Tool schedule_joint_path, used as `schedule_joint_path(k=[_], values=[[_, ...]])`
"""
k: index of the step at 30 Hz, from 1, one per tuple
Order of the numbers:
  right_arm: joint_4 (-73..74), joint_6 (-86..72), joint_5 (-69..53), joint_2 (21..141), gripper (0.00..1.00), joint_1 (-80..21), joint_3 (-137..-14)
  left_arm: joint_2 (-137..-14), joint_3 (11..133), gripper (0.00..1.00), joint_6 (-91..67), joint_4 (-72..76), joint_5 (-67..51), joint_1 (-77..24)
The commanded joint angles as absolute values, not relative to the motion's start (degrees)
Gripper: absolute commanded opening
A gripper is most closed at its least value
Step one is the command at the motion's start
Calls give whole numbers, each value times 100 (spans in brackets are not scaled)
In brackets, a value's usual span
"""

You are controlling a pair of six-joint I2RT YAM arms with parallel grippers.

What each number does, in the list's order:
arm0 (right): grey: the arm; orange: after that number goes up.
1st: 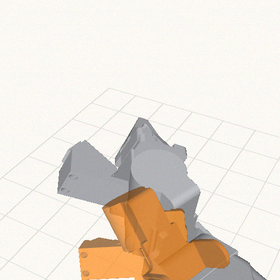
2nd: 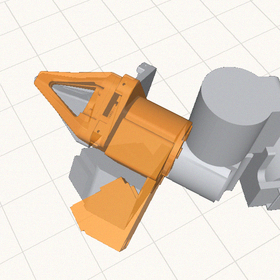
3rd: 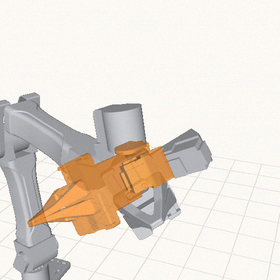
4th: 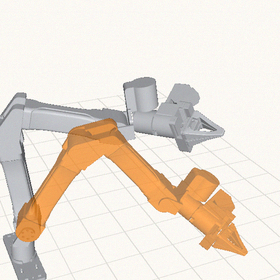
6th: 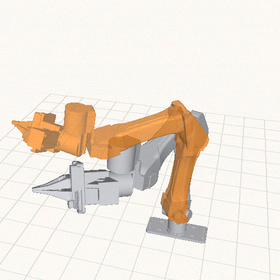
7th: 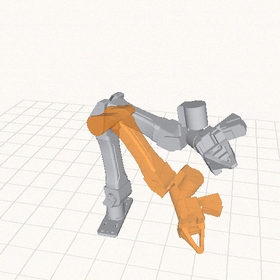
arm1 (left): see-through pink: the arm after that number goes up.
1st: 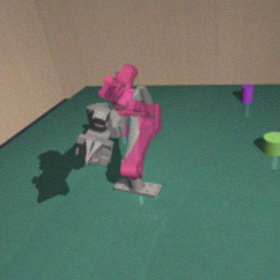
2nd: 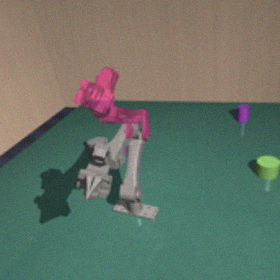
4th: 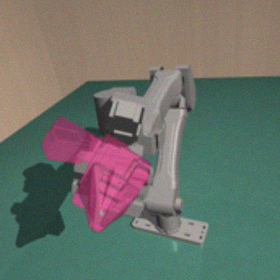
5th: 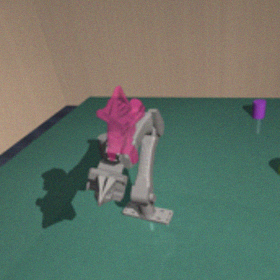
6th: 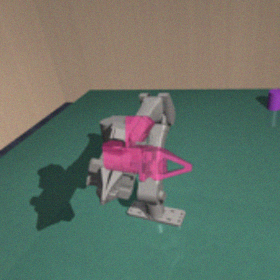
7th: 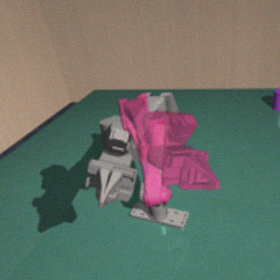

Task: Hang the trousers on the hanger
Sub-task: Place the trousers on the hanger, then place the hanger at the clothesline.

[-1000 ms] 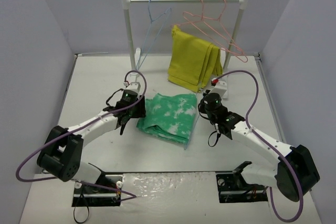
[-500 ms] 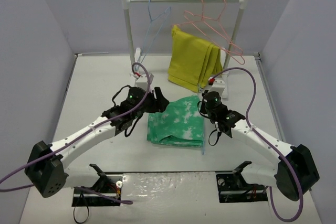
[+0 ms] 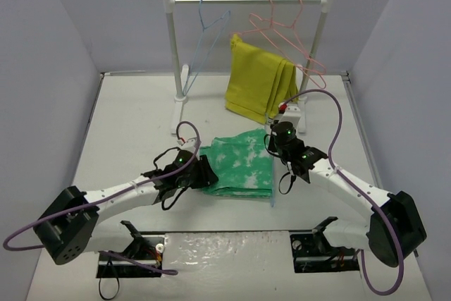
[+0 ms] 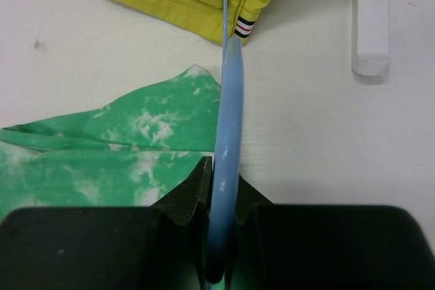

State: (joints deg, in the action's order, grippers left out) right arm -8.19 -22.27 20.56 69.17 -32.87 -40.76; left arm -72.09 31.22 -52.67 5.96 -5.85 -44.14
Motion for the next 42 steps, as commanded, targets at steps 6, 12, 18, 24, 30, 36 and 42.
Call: schedule_joint_path(k=[6, 12, 18, 24, 30, 36, 42], values=[[-324, -1764, 2150, 6917, 0, -3224, -5405, -6339, 3642, 35, -4668, -803, 30, -4465], [692, -1433, 1966, 7047, 0, -3261, -6721, -5793, 4355, 39, -4220, -1544, 812, -4456], [1604, -1227, 1600, 7468, 0, -3432, -8323, -5622, 5639, 43, -3708, -2322, 1096, -4447], [2214, -1364, 1456, 8067, 0, -3719, -9885, -5859, 6718, 44, -4016, -2221, 534, -4477], [2635, -1599, 1757, 8748, 0, -4117, -11097, -6371, 7480, 45, -4236, -1568, 269, -4781], [2796, -1822, 2076, 9163, 0, -4344, -11722, -6897, 8077, 51, -3970, -1234, 649, -5361], [2830, -1899, 2239, 9344, 0, -4368, -12007, -7006, 8183, 58, -3775, -801, 1026, -5866]])
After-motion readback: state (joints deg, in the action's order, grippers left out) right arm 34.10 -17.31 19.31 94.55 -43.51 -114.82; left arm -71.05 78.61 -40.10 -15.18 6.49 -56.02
